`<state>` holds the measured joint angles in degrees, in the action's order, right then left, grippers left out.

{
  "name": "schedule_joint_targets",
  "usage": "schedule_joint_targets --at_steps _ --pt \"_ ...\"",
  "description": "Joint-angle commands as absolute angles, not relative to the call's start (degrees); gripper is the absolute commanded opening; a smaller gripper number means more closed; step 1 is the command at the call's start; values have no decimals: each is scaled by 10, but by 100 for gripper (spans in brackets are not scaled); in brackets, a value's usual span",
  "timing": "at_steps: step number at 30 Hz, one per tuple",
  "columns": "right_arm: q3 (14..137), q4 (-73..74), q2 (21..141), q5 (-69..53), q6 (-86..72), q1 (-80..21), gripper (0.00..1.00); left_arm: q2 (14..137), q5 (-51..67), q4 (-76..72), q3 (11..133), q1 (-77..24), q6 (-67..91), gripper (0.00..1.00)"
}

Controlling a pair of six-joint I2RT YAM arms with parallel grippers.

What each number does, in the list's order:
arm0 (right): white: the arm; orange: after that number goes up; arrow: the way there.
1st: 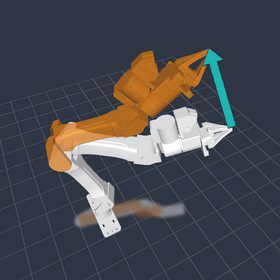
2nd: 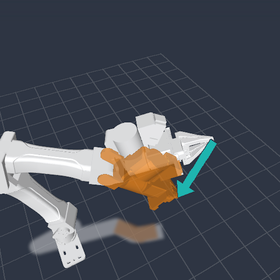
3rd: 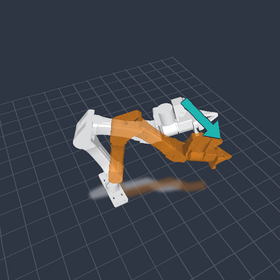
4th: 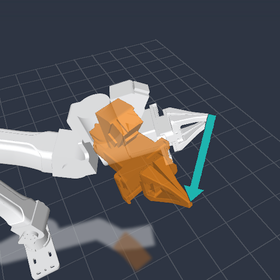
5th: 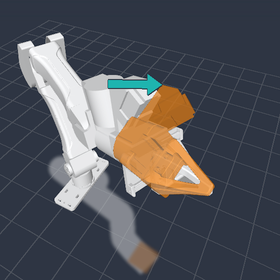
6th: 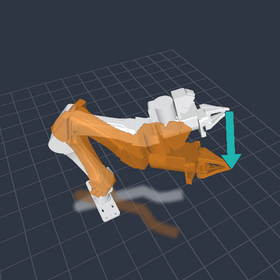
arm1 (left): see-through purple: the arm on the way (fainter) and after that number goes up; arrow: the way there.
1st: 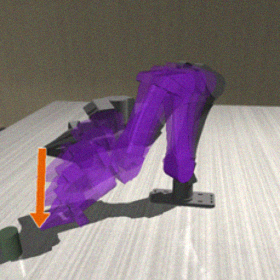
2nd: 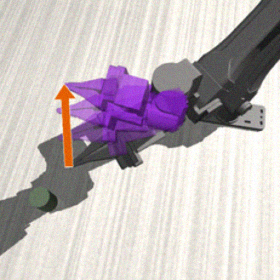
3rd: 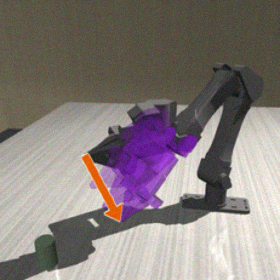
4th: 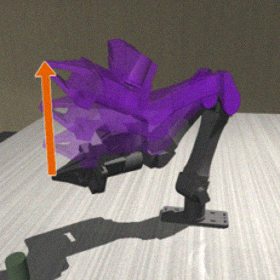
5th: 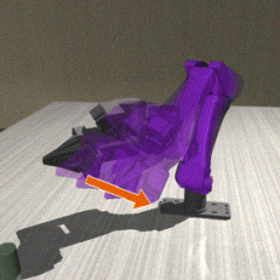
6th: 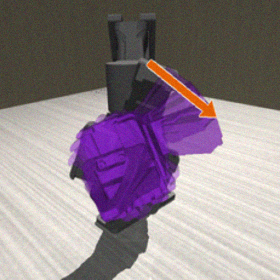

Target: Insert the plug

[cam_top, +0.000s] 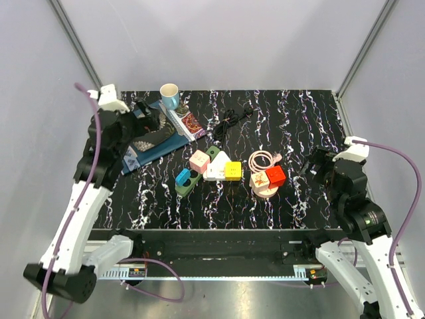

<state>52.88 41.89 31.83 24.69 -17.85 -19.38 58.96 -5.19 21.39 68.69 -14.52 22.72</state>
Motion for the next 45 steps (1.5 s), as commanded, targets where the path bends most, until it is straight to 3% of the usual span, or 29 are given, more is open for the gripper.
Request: schedule_joint_targets --at_steps 1,17,45 --pt "559 413 309 301 -184 -193 100 509 -155 185 650 -144 224 99" --pt "561 421 241 328 -156 -192 100 247 -336 160 500 -145 227 99" --pt "564 437 212 329 -146 -193 100 244 -331 173 494 -144 245 99"
